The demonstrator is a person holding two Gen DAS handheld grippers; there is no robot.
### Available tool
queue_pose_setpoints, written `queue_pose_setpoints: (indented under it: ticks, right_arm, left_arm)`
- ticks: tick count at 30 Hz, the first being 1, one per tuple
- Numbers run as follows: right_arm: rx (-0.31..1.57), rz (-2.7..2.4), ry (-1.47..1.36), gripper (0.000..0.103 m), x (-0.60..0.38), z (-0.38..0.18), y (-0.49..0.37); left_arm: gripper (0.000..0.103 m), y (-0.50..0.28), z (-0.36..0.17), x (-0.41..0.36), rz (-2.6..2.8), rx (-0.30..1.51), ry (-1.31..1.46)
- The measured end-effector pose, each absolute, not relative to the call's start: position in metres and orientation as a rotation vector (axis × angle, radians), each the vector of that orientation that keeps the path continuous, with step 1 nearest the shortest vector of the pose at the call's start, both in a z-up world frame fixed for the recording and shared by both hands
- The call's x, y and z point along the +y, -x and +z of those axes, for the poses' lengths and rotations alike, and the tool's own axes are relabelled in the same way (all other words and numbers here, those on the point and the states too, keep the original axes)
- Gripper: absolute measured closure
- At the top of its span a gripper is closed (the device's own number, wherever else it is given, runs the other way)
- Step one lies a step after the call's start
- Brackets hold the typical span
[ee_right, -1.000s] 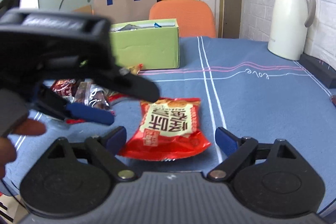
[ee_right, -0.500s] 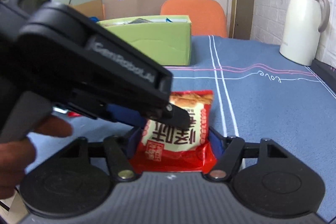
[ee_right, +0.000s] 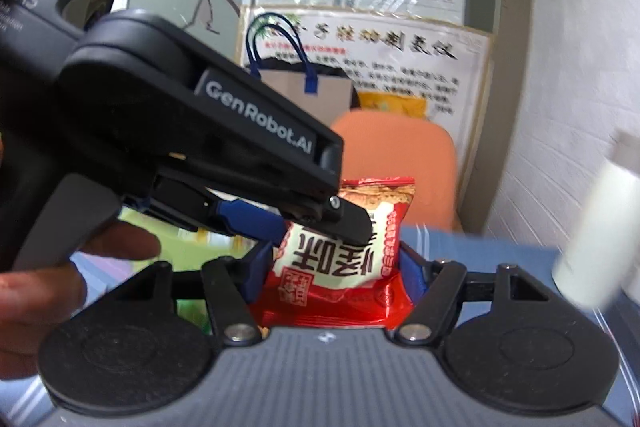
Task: Organize snacks
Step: 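Close the left gripper on the red-orange bag, carry it into the box, release, then move the open left gripper to the yellow sponge-cake bag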
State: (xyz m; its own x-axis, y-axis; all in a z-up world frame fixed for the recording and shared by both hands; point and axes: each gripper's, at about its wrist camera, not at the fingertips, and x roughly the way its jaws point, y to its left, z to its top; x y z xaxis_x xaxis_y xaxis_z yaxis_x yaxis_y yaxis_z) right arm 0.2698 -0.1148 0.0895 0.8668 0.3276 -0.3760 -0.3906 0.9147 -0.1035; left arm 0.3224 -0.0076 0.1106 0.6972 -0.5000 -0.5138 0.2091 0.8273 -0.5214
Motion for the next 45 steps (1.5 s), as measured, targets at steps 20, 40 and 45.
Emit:
queue_pose_setpoints:
  ticks: [20,40,45]
  right_arm:
    - [0.394,0.454,0.122,0.010,-0.106,0.064,-0.323]
    - [0.703,0.345,0.127,0.009,-0.090,-0.026,-0.281]
    - [0.708,0.290,0.139,0.009,-0.107,-0.034,-0.270]
  left_arm:
    - [0.037,-0.389,0.085,0.045,-0.347,0.672,0.436]
    - [0.040,-0.296,0.021,0.061,-0.414,0.854,0.583]
    - [0.039,-0.302,0.013,0.044,-0.407,0.892,0.586]
